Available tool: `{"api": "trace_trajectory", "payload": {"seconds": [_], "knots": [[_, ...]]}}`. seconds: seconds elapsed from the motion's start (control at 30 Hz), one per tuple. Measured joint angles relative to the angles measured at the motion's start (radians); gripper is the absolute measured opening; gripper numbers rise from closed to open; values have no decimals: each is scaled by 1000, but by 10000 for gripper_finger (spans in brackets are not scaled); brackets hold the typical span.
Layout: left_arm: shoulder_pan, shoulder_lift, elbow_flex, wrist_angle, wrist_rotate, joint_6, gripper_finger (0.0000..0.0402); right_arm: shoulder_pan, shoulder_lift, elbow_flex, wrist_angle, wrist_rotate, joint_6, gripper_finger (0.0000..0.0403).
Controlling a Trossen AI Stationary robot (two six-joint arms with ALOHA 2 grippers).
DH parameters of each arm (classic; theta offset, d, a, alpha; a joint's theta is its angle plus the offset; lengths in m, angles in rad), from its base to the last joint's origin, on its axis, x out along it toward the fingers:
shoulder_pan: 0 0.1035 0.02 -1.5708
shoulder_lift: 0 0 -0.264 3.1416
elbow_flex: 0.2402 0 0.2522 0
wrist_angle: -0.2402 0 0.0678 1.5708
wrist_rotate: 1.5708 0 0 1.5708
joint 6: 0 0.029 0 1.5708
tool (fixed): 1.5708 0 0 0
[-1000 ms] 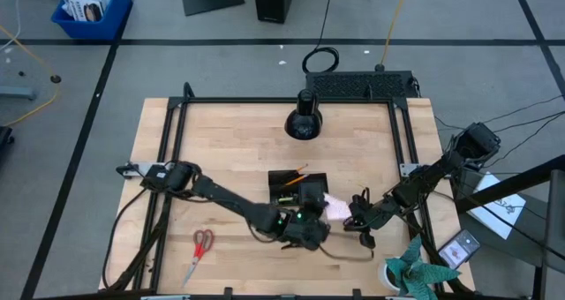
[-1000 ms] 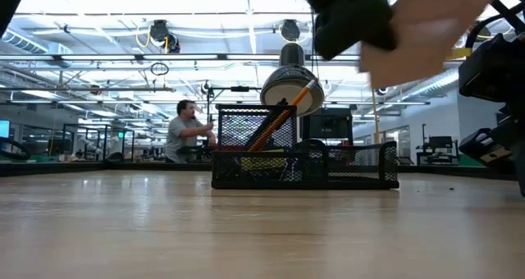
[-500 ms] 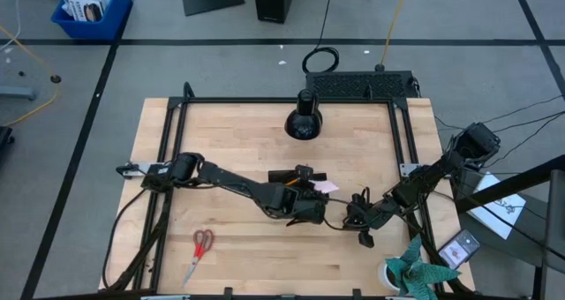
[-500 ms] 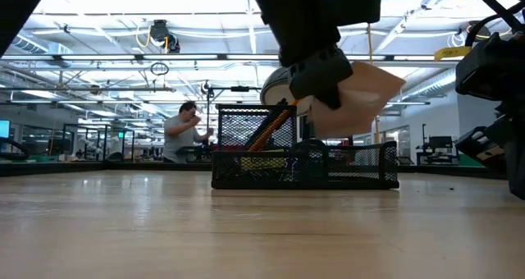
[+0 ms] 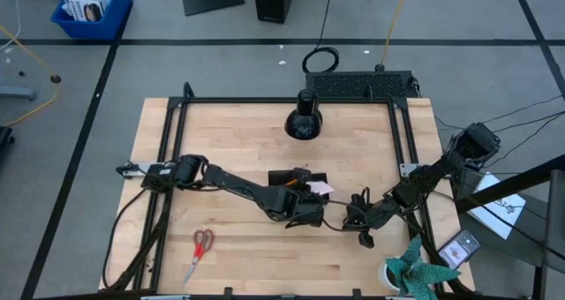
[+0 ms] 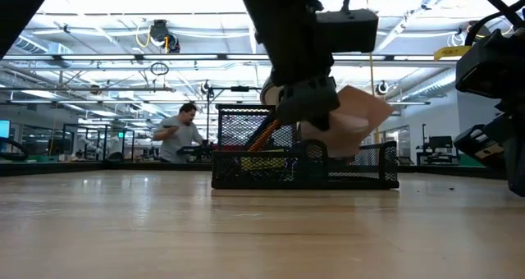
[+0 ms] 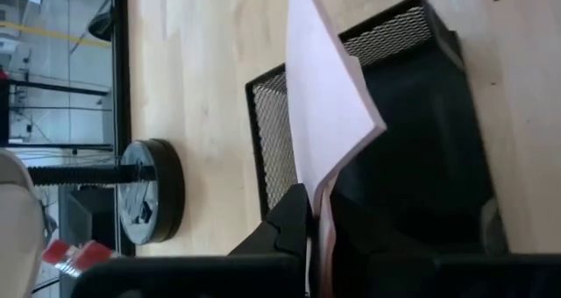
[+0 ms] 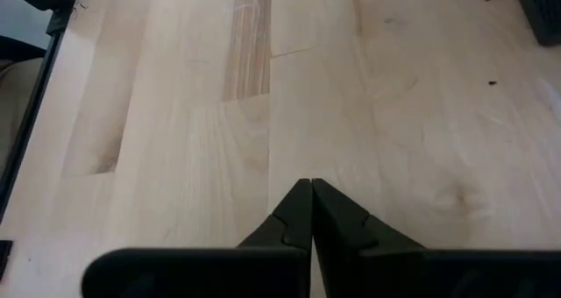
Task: Pick and place office supplies into organizer
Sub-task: Put the pink sticky note into the black desk organizer
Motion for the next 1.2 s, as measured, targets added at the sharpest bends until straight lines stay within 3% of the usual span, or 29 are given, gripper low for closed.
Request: {"api": "trace_trajectory", "payload": {"seconds": [0.33, 0.57, 0.8, 1.2], "knots": [[7, 3, -44, -3, 8, -21, 7, 0, 0, 0, -1, 0, 0, 0], [5, 3, -45, 6, 87, -25, 80, 0, 0, 0, 2, 0, 1, 0], [-3, 3, -45, 6, 91, -42, 150, 0, 0, 0, 3, -1, 3, 0], [-15, 2, -35, -3, 80, -43, 188, 0, -1, 0, 3, -1, 4, 0]]}}
